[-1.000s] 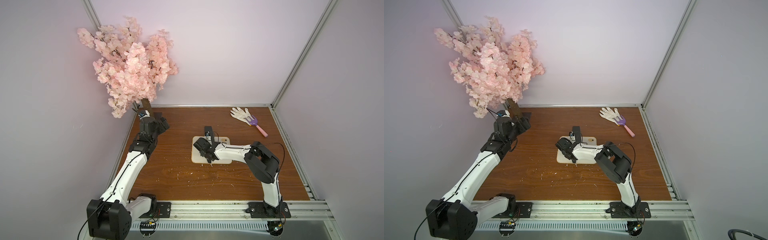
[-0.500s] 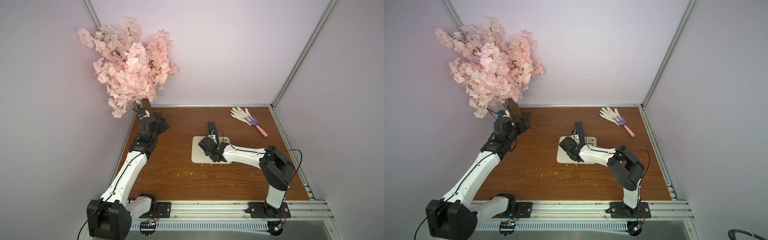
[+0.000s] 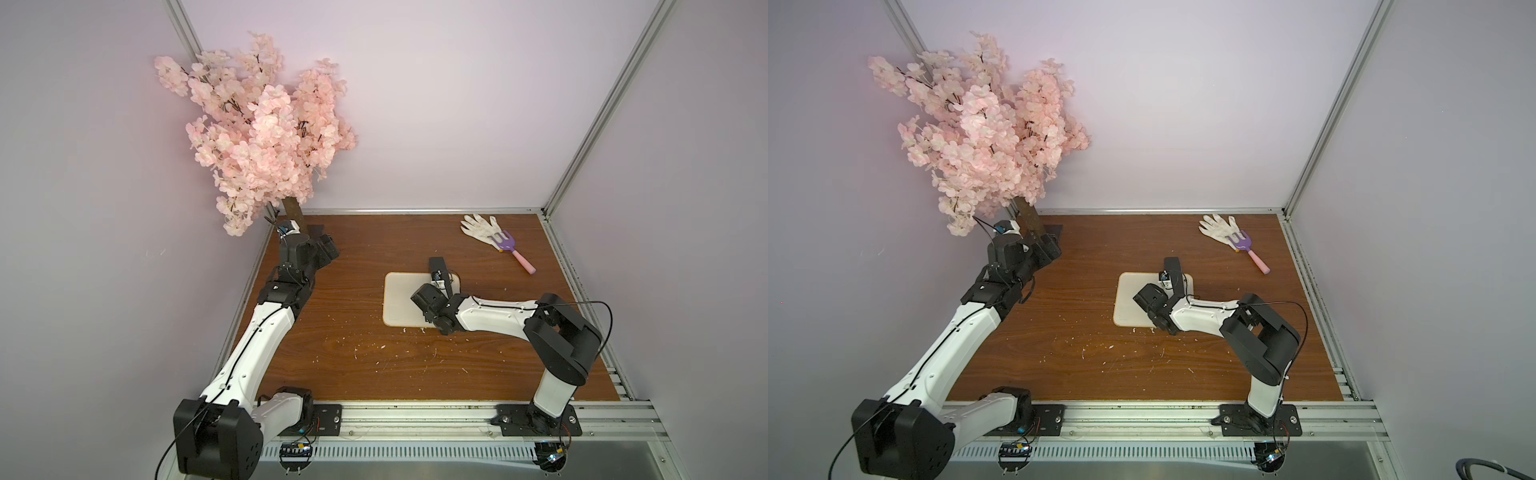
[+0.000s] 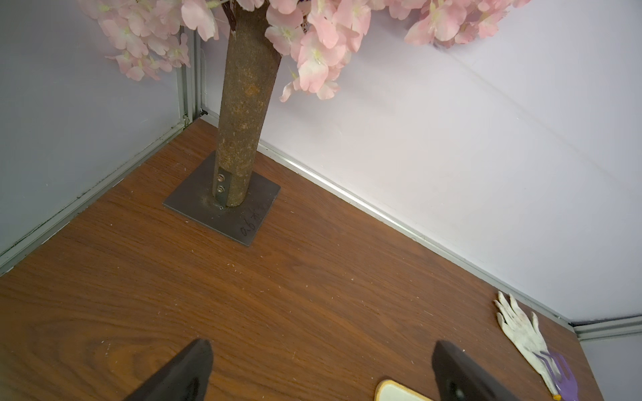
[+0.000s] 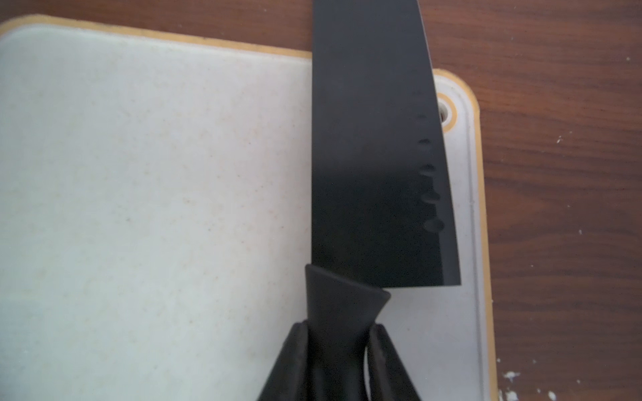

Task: Align the knife with the edge of the cutting board
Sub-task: Move the knife to the edge of the cutting board.

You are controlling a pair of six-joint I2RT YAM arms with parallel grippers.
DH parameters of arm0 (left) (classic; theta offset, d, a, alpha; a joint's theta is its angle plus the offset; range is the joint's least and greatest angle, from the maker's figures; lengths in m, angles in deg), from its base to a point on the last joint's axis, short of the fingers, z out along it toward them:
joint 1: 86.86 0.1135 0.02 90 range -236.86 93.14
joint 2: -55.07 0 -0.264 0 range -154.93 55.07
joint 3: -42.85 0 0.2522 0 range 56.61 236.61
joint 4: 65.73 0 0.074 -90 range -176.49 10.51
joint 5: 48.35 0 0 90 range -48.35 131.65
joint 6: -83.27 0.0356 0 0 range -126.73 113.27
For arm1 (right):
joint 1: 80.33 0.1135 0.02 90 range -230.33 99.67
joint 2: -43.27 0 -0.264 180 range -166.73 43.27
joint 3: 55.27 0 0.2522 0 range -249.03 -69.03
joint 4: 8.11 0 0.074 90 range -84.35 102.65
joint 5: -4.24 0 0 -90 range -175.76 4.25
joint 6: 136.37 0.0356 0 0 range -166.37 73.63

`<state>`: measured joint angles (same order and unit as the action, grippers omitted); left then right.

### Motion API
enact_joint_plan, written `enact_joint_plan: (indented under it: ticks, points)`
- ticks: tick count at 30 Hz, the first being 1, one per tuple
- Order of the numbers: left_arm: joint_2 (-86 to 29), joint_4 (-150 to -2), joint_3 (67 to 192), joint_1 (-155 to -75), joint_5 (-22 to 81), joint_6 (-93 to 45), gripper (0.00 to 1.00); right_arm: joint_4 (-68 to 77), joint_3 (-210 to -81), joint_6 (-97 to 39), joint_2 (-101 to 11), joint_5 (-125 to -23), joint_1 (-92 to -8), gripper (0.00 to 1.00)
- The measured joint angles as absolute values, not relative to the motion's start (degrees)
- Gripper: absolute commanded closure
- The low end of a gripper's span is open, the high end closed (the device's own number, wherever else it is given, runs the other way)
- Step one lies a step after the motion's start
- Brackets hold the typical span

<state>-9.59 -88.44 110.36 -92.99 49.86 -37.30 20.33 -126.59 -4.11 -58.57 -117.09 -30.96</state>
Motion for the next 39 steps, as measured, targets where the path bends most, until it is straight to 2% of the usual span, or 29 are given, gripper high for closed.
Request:
enact_joint_plan:
  ticks: [21, 30, 39]
  points:
    - [-9.59, -88.44, 110.36, -92.99, 49.88, -37.26, 0.00, 10.73, -121.45, -4.59, -58.53, -116.50, -30.96, 0.51]
    - [-9.59, -88.44, 110.36, -92.99, 50.45, -37.08, 0.00, 5.35, -115.47, -4.98, -55.47, -118.57, -30.18, 0.50]
    - [-9.59, -88.44, 110.36, -92.97, 51.37, -36.67, 0.00, 4.24, -113.96, -5.00, -55.31, -124.08, -25.63, 0.52]
